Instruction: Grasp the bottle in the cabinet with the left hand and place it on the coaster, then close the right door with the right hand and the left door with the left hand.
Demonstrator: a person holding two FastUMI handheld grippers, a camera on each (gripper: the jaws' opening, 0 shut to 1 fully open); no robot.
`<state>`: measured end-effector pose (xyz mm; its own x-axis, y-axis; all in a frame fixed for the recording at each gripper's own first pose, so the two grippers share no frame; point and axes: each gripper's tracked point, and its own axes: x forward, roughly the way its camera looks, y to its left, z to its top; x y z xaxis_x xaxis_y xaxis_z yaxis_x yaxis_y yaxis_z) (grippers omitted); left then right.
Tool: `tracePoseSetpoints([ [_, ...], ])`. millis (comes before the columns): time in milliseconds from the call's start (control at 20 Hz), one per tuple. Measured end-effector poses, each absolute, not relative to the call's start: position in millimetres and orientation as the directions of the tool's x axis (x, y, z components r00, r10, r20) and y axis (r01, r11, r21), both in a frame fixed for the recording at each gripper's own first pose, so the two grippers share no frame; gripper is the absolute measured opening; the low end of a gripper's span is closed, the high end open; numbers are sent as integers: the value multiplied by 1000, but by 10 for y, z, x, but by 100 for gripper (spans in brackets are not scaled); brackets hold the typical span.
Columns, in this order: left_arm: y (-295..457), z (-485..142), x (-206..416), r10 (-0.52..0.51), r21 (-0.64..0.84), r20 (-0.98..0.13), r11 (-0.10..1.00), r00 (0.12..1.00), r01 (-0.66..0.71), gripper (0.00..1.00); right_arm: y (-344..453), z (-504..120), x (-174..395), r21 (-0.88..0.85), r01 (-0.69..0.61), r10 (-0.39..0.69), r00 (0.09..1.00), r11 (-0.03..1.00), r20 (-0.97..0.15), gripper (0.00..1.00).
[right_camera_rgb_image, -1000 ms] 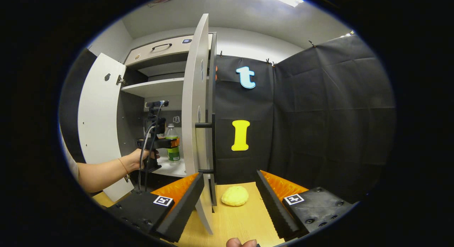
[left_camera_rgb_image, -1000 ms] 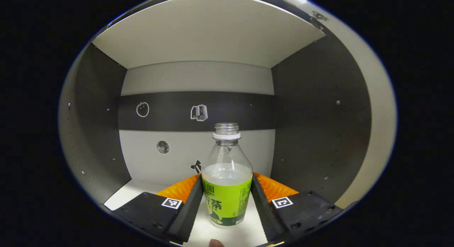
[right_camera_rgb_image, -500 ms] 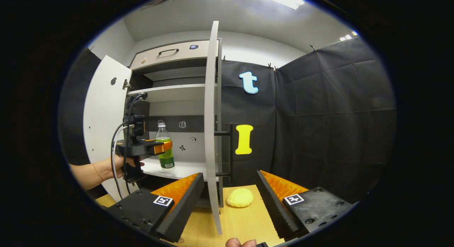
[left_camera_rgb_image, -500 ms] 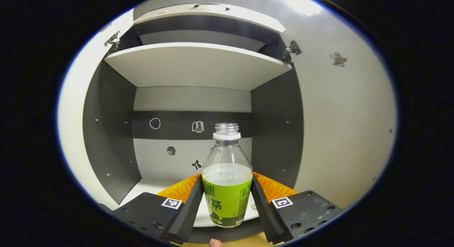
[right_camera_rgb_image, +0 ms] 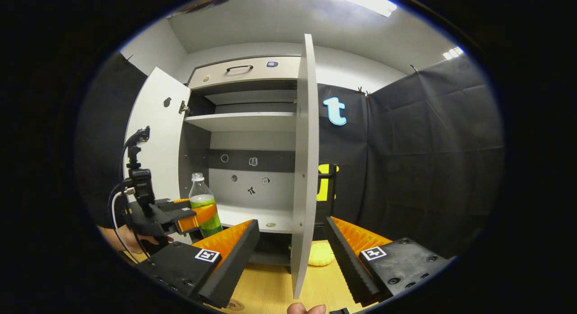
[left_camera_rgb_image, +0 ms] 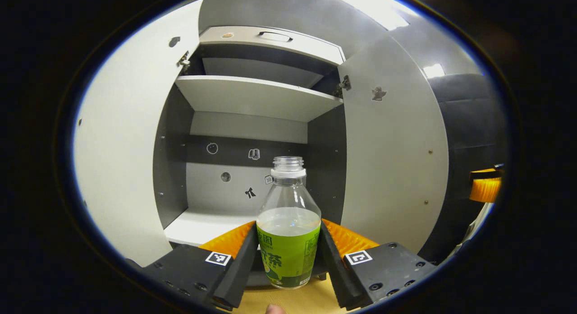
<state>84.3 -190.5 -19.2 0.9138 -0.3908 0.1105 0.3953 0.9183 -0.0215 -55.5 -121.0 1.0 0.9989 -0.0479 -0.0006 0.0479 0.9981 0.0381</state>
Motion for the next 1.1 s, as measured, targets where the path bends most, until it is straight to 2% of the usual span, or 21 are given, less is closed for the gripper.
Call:
tracePoseSetpoints([
  [450,-1710,-1258,165,-358,-10,81,933,930,360,77,-1067,-182,-460,-3,37,-37,999,999,7,97],
  [1100,-1987,-2826,-302,-430,-40,-33,902,902,429,77,-861,-673,-254,-2,22,-22,1000,1000,-11,98],
])
